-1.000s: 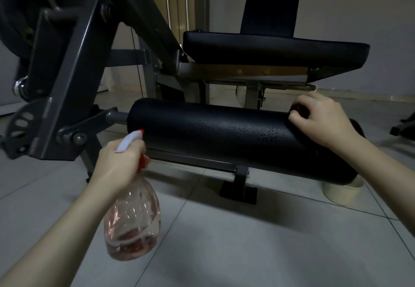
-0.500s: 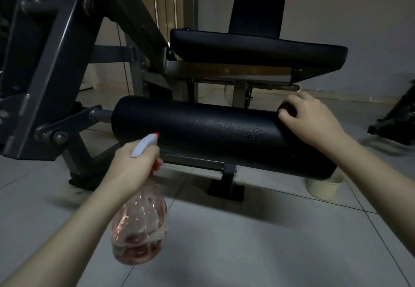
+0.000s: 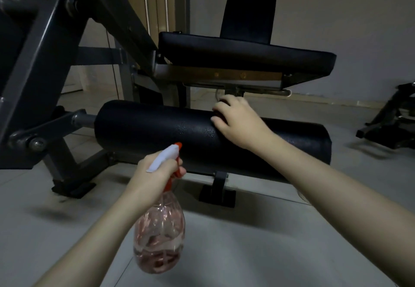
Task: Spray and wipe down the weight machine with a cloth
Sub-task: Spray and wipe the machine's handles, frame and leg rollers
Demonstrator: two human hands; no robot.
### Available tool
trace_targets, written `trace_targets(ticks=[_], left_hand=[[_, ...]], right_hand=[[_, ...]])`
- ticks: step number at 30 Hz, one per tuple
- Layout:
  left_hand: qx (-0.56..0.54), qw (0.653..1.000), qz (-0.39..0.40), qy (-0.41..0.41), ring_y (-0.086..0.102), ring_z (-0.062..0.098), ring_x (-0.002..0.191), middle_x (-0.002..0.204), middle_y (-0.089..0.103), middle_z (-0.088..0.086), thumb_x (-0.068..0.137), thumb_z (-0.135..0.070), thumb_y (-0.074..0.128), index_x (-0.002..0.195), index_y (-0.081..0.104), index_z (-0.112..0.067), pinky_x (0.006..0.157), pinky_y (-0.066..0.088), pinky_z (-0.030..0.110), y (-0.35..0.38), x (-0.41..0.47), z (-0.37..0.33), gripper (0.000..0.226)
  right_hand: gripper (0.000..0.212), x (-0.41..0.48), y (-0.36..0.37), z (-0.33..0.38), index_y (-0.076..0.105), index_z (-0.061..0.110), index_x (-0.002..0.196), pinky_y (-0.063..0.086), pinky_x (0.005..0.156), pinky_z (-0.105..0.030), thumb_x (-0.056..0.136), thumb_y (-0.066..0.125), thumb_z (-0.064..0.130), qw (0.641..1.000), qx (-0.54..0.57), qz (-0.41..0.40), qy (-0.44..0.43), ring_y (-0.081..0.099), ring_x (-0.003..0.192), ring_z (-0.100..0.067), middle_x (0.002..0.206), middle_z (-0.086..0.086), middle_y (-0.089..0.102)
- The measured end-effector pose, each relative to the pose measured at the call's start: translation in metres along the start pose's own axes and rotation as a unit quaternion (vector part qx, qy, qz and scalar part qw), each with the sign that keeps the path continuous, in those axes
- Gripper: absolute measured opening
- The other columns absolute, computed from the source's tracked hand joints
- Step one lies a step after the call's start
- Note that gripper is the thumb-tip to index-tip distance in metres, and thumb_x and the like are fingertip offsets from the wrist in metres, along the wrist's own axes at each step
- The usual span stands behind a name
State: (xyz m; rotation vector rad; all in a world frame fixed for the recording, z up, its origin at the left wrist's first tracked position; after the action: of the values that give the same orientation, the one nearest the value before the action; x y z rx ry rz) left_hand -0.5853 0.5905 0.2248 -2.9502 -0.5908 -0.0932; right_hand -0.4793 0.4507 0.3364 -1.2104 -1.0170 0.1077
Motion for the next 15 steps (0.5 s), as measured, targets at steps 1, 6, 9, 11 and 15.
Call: trace_targets(ticks=[1, 6, 9, 11, 15], left_hand=[[0.005, 1.0, -0.007, 0.019, 0.071, 0.027, 0.079, 0.075, 0.071, 0.006, 0.09, -0.037, 0.061, 0.076, 0.068, -0.023, 0.081, 0.053, 0.043, 0.0, -0.003, -0.008, 0.021], [-0.032, 0.996, -0.021, 0.084, 0.066, 0.023, 0.084, 0.078, 0.072, 0.002, 0.095, -0.032, 0.053, 0.076, 0.065, -0.029, 0.073, 0.049, 0.03, -0.001, 0.0, -0.017, 0.023], [-0.06, 0.993, -0.04, 0.095, 0.061, 0.013, 0.077, 0.082, 0.072, 0.004, 0.096, -0.03, 0.05, 0.075, 0.061, -0.031, 0.056, 0.043, 0.014, -0.004, 0.003, -0.018, 0.025], [-0.067, 0.991, -0.052, 0.099, 0.059, 0.014, 0.076, 0.082, 0.072, 0.004, 0.096, -0.029, 0.05, 0.071, 0.06, -0.034, 0.054, 0.044, 0.015, -0.003, 0.005, -0.016, 0.028], [-0.056, 0.989, -0.073, 0.117, 0.065, 0.021, 0.086, 0.082, 0.072, 0.003, 0.094, -0.032, 0.053, 0.058, 0.065, -0.042, 0.067, 0.044, 0.027, -0.003, 0.009, -0.018, 0.04]], right_hand=[[0.036, -0.007, -0.005, -0.006, 0.054, 0.012, 0.123, 0.039, 0.098, -0.04, 0.095, 0.047, 0.032, 1.0, -0.008, 0.007, 0.002, 0.041, 0.121, -0.032, 0.133, -0.011, 0.047], [0.028, -0.072, -0.035, -0.034, 0.062, 0.006, 0.109, 0.049, 0.081, -0.043, 0.086, 0.057, 0.022, 0.997, -0.062, -0.043, 0.019, 0.047, 0.113, -0.035, 0.12, -0.015, 0.054], [0.024, -0.074, -0.028, -0.029, 0.062, 0.004, 0.106, 0.043, 0.091, -0.044, 0.087, 0.058, 0.017, 0.995, -0.059, -0.082, 0.005, 0.047, 0.113, -0.038, 0.118, -0.018, 0.054], [0.023, -0.057, -0.022, -0.017, 0.063, 0.004, 0.106, 0.04, 0.095, -0.045, 0.087, 0.058, 0.016, 0.993, -0.049, -0.103, 0.005, 0.046, 0.113, -0.04, 0.12, -0.02, 0.055], [0.031, -0.007, 0.003, 0.02, 0.059, 0.008, 0.12, 0.037, 0.102, -0.045, 0.094, 0.052, 0.023, 0.997, -0.029, -0.077, -0.005, 0.037, 0.127, -0.037, 0.136, -0.016, 0.046]])
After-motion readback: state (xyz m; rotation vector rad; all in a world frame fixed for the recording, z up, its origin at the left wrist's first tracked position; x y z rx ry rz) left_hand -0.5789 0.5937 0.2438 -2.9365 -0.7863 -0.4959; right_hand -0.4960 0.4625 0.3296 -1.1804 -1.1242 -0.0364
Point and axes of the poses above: each hand's wrist, its own x-axis towards the middle knuckle, its own y-axis out of the palm, z = x × y, the point moved 10 cm from there along x, towards the middle knuckle
